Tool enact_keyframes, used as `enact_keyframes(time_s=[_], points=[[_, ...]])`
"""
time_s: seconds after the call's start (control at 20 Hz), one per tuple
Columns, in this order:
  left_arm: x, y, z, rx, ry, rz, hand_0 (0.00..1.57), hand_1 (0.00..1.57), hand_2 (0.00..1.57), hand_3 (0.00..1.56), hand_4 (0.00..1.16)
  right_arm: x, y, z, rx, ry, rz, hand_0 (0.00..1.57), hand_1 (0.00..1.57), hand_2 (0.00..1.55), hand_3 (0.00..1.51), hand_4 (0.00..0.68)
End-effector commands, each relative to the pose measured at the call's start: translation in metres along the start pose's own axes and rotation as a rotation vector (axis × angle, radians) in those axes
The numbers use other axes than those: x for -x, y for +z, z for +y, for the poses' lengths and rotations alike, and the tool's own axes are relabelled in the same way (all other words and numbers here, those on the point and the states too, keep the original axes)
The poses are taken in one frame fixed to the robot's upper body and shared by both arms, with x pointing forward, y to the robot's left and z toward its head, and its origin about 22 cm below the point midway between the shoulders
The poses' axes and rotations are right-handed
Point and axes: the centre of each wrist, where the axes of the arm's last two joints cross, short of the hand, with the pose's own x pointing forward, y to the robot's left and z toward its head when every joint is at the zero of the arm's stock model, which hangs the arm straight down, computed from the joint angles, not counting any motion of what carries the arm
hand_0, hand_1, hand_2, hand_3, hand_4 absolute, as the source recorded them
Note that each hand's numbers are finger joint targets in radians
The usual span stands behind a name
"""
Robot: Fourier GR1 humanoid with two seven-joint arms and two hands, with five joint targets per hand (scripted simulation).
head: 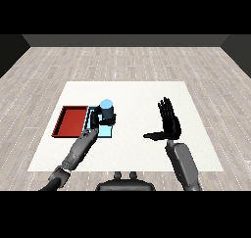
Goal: Pick the blue can and put it in the blue box
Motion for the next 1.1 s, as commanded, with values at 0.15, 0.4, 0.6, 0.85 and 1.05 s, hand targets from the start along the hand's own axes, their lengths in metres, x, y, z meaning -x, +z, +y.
enact_keyframes(time_s=[0.15,0.4,0.6,0.85,1.05], points=[[0.033,-0.019,0.060,-0.079,-0.196,0.198,1.56,1.56,1.54,1.46,1.10,-0.004,0.014,-0.009,0.071,-0.010,-0.030,0.00,0.00,0.00,0.00,0.000],[0.047,-0.039,0.066,-0.058,-0.285,0.319,1.57,1.57,1.55,1.47,1.04,0.005,0.015,-0.019,0.069,-0.040,-0.028,0.00,0.00,0.00,0.00,0.000],[0.068,-0.022,0.057,-0.005,-0.373,0.408,1.57,1.57,1.57,1.48,1.03,0.032,0.005,-0.023,0.090,-0.063,0.004,0.00,0.00,0.00,0.00,0.000],[0.082,-0.007,0.042,-0.029,-0.370,0.538,1.57,1.57,1.55,1.44,0.96,0.034,0.009,-0.025,0.115,-0.058,0.034,0.00,0.00,0.00,0.00,0.000],[0.092,0.009,0.037,-0.083,-0.343,0.600,1.15,1.15,1.14,1.06,0.89,0.035,0.010,-0.049,0.144,-0.021,0.053,0.00,0.00,0.00,0.00,0.000]])
